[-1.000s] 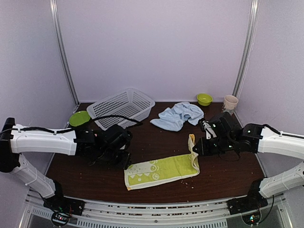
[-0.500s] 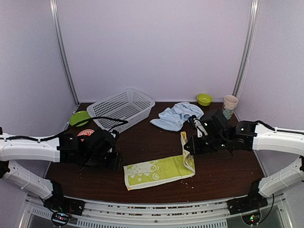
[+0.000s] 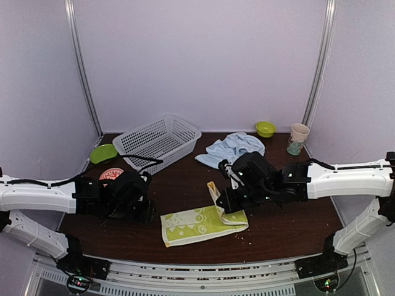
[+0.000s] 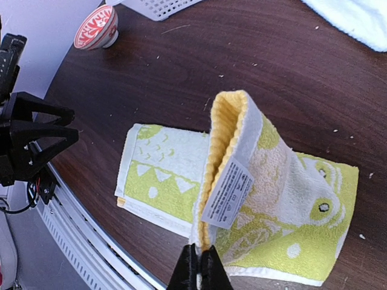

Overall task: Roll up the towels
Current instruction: Smooth out the towel at the center of the board.

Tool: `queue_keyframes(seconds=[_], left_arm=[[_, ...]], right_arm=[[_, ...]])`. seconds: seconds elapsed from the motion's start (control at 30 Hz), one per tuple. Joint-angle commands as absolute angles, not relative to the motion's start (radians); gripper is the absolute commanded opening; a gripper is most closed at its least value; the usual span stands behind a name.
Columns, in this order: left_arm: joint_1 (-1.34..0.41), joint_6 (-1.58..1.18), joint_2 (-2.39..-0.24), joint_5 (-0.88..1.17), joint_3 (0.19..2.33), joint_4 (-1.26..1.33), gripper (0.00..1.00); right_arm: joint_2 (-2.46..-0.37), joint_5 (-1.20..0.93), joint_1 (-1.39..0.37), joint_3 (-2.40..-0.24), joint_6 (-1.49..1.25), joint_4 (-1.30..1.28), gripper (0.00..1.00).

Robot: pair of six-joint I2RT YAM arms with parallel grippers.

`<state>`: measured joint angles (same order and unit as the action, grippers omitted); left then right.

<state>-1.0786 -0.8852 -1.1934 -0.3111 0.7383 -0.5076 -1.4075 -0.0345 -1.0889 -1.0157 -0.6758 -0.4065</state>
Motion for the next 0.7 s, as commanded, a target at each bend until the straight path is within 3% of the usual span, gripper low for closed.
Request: queue_keyframes(seconds=[0.0, 0.67], left_arm=[[-1.071, -0.906, -1.172, -0.325, 0.719, -0.475, 0.42], [-1.071, -0.934, -1.139, -0.328, 0.670, -0.481, 0.42]], right_arm=[[-1.469, -0.055, -1.132, -1.061, -0.701, -0.339, 0.00], [-1.638, -0.073, -1.179, -1.195, -0.741, -0.299, 0.00]])
